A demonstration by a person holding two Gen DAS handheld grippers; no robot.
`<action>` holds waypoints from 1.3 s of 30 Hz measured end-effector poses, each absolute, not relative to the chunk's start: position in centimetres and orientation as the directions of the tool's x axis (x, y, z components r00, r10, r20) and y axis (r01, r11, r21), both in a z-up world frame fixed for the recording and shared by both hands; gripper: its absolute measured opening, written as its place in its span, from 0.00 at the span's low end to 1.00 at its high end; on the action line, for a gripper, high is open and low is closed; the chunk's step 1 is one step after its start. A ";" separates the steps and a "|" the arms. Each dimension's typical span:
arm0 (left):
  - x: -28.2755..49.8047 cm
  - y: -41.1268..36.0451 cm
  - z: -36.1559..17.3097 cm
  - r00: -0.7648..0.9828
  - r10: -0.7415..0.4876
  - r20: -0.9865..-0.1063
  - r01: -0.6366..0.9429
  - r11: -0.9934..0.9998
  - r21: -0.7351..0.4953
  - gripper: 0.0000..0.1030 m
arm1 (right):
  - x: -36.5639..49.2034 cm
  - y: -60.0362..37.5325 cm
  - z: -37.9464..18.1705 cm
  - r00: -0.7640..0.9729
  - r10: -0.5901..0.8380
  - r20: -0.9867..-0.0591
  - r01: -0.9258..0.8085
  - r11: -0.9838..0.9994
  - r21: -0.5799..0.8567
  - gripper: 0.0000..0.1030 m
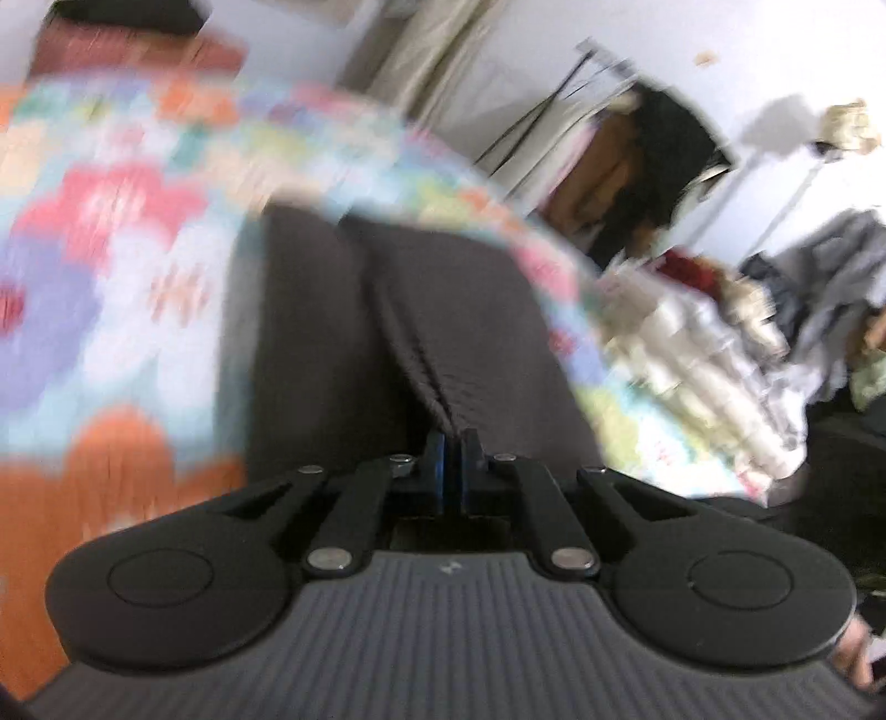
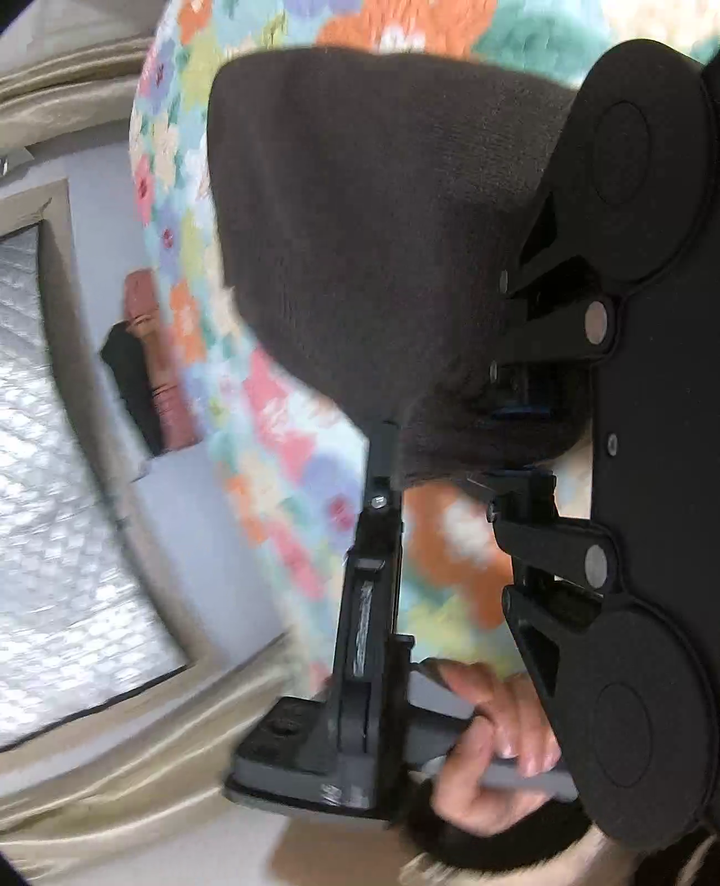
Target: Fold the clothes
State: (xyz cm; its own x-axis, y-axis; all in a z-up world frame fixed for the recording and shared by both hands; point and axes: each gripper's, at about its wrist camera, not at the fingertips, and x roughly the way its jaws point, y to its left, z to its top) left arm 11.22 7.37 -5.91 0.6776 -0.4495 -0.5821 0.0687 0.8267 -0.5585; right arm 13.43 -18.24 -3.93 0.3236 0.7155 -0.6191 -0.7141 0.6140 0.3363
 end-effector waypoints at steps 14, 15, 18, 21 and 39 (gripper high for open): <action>16.1 9.3 -4.0 0.615 -0.476 -0.629 0.135 0.849 -0.510 0.42 | 13.1 -15.4 -6.0 0.302 0.654 -0.693 -0.727 0.629 0.277 0.32; 17.1 9.8 -3.5 0.604 -0.488 -0.631 0.144 0.845 -0.515 0.49 | 12.7 -14.9 -6.0 0.267 0.671 -0.692 -0.749 0.596 0.289 0.42; 19.7 11.1 -1.4 0.639 -0.446 -0.627 0.181 0.879 -0.441 0.49 | 11.7 -13.5 -6.0 0.159 0.712 -0.684 -0.807 0.493 0.325 0.43; 22.6 10.7 -0.7 0.650 -0.398 -0.647 0.232 0.915 -0.330 0.51 | 10.7 -13.6 -4.7 0.199 0.716 -0.669 -0.840 0.477 0.260 0.43; 34.6 6.1 -2.5 0.652 -0.401 -0.643 0.257 0.915 -0.310 0.09 | 16.9 -22.8 -3.4 0.642 0.521 -0.563 -0.448 0.850 0.276 0.59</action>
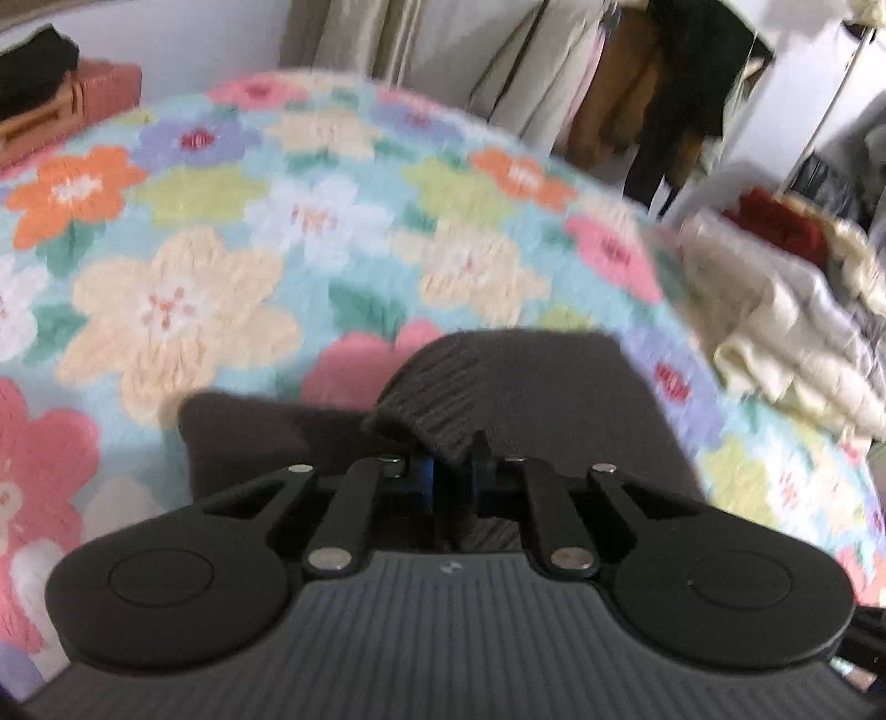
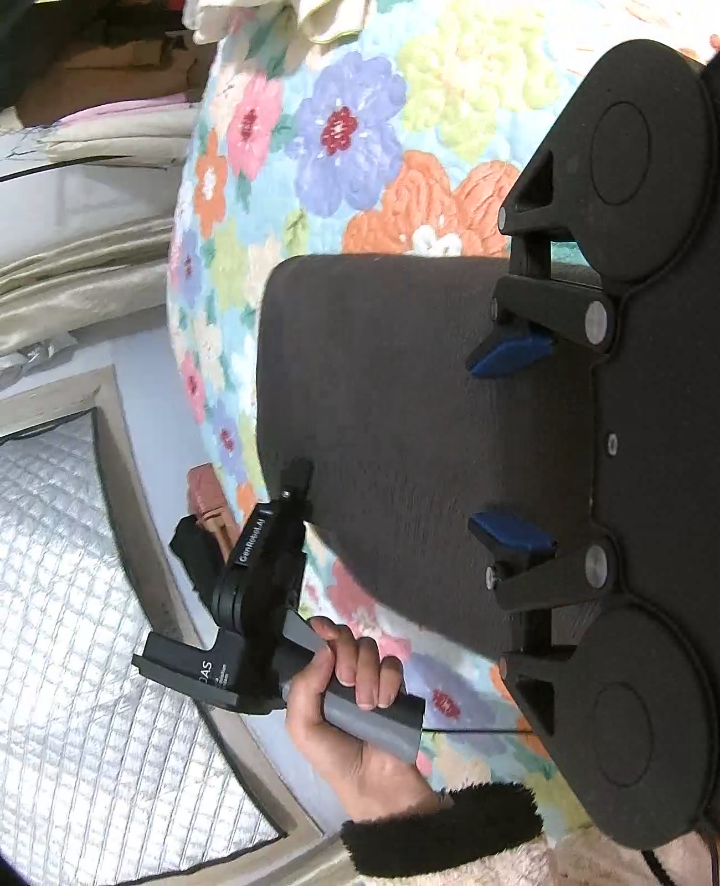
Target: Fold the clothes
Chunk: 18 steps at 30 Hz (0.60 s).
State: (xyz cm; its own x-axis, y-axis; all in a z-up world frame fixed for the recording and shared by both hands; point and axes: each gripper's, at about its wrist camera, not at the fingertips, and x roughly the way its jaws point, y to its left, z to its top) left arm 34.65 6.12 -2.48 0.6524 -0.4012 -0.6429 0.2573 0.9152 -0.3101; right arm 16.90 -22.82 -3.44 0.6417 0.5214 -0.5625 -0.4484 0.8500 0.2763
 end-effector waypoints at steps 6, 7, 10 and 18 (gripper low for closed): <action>35.6 6.1 -2.7 0.628 -0.311 -0.714 0.211 0.950 -0.229 0.17 | 15.9 -20.7 -4.8 0.639 0.419 -0.645 -0.473 0.875 0.100 0.82; 35.9 5.8 -3.7 0.602 -0.272 -0.751 0.190 0.962 -0.197 0.22 | 16.1 -19.8 -5.6 0.627 0.368 -0.686 -0.478 0.878 0.034 0.82; 35.9 5.3 -5.4 0.597 -0.206 -0.776 0.170 0.977 -0.128 0.40 | 16.3 -18.6 -6.8 0.619 0.334 -0.711 -0.460 0.888 0.017 0.92; 31.5 8.1 -3.1 0.626 -0.174 -0.760 0.062 0.983 -0.174 0.69 | 16.0 -19.3 -6.8 0.584 0.318 -0.747 -0.416 0.907 0.060 0.96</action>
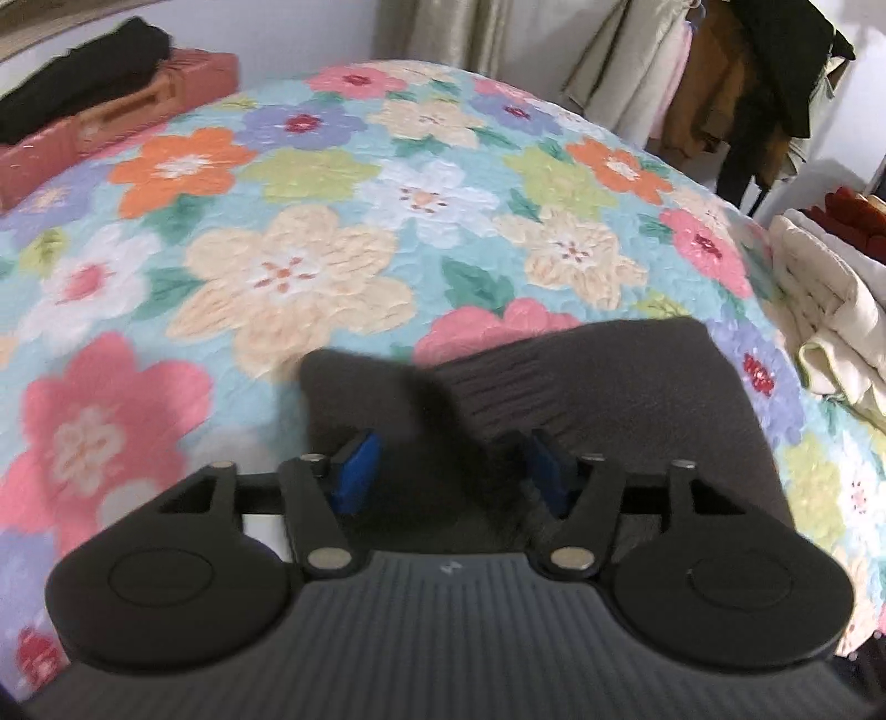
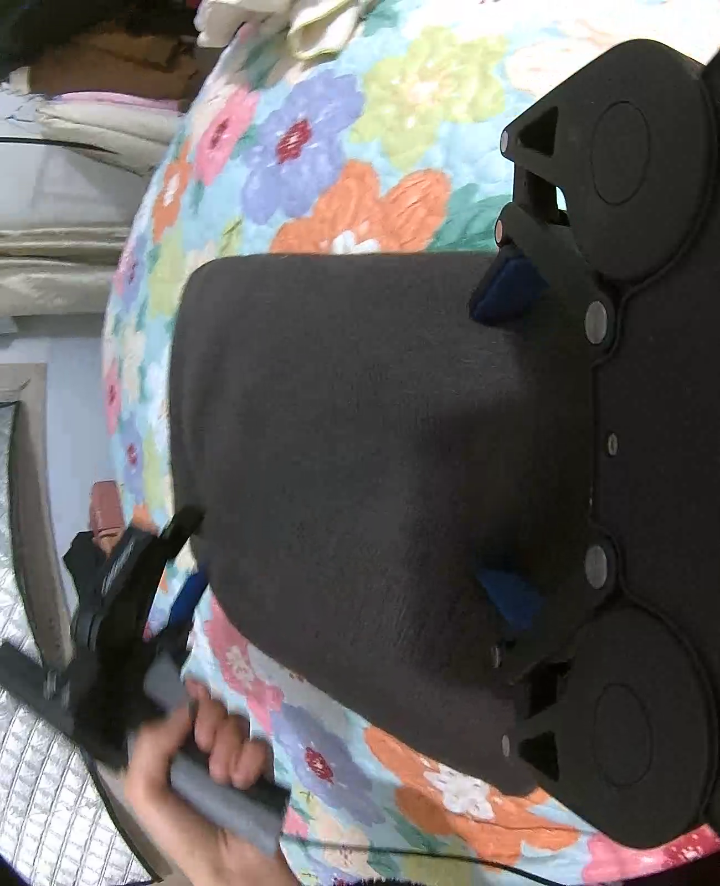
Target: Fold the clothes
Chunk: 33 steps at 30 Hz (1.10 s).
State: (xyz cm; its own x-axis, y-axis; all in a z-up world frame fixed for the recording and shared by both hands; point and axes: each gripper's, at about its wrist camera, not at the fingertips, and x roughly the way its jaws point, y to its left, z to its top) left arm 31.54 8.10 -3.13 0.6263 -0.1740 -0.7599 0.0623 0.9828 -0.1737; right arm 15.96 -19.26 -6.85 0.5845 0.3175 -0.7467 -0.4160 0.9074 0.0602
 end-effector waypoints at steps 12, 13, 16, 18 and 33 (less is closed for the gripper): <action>17.4 8.6 -1.4 0.577 -0.060 -0.815 -0.033 0.995 -0.096 0.82 | 12.8 -19.9 -6.0 0.552 0.207 -0.808 -0.310 0.950 0.032 0.96; 16.3 8.4 -1.4 0.572 -0.058 -0.818 -0.031 0.995 -0.092 0.84 | 12.2 -20.3 -5.7 0.563 0.204 -0.801 -0.290 0.956 0.040 0.96; 12.7 7.2 -1.4 0.568 0.001 -0.823 -0.009 1.000 -0.005 0.91 | 10.9 -21.3 -4.7 0.586 0.207 -0.783 -0.229 0.970 0.085 0.95; 11.0 6.5 -1.7 0.567 0.053 -0.822 -0.002 0.998 0.063 0.95 | 10.1 -21.7 -4.1 0.599 0.206 -0.774 -0.199 0.974 0.105 0.95; 3.3 2.6 -3.7 0.500 0.088 -0.862 0.016 0.994 0.111 0.98 | 4.5 -20.5 -2.7 0.631 0.226 -0.743 -0.281 0.958 0.052 0.95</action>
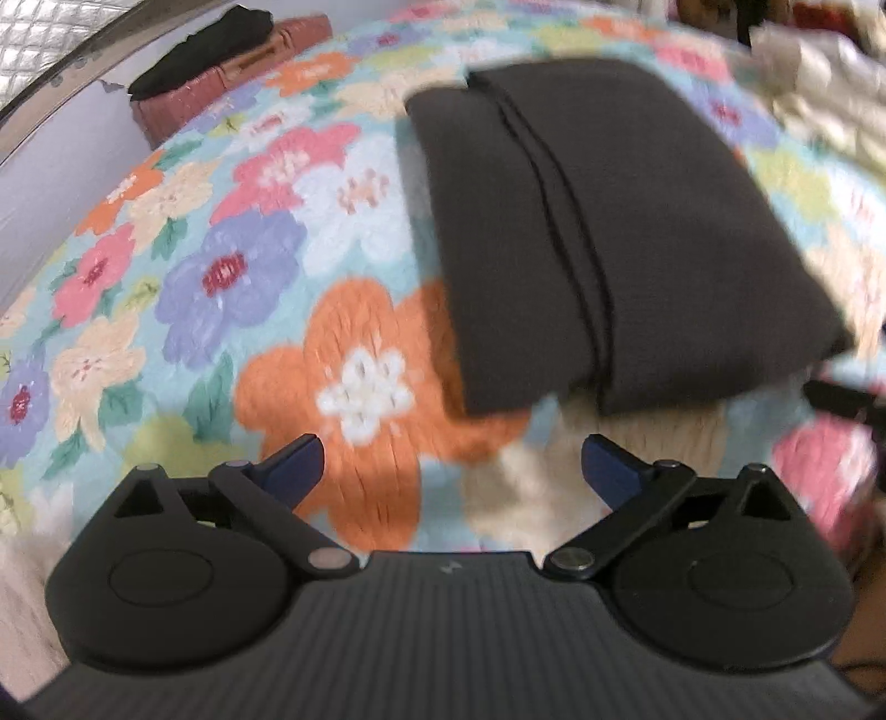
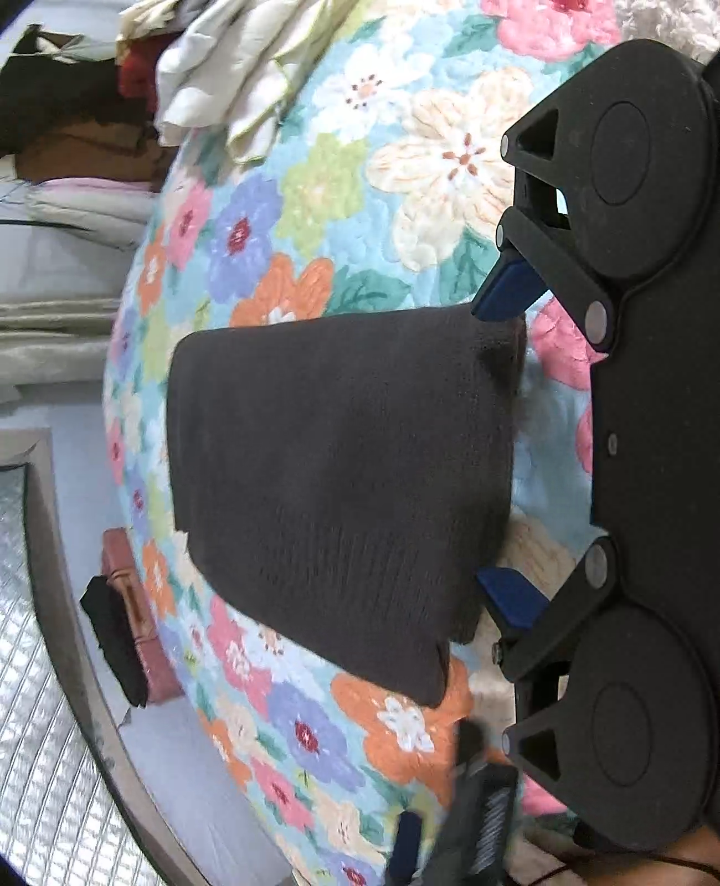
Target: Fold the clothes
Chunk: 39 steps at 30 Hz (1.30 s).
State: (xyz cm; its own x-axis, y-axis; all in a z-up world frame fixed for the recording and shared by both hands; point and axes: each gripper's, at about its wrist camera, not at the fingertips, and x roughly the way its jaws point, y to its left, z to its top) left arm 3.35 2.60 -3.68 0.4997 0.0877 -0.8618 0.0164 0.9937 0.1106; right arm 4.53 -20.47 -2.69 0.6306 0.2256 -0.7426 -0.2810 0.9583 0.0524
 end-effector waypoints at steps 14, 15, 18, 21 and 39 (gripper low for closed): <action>2.0 -1.7 -4.0 0.529 0.056 -0.847 0.086 0.989 0.119 0.98 | 3.6 -22.2 -3.6 0.641 0.239 -0.729 -0.253 0.963 0.094 0.95; 2.0 -1.8 -4.0 0.533 0.059 -0.844 0.088 0.988 0.125 0.98 | 3.6 -22.2 -3.6 0.644 0.239 -0.727 -0.249 0.964 0.097 0.95; 2.2 -1.9 -4.1 0.536 0.059 -0.842 0.093 0.987 0.128 0.98 | 3.6 -22.2 -3.7 0.647 0.240 -0.724 -0.242 0.965 0.104 0.95; 2.4 -1.8 -4.3 0.525 0.060 -0.849 0.091 0.988 0.125 0.98 | 3.8 -22.2 -3.8 0.648 0.241 -0.723 -0.233 0.966 0.113 0.95; 2.4 -1.0 -4.7 0.512 0.068 -0.857 0.072 0.990 0.122 1.00 | 4.3 -22.4 -4.1 0.646 0.243 -0.724 -0.209 0.968 0.138 0.95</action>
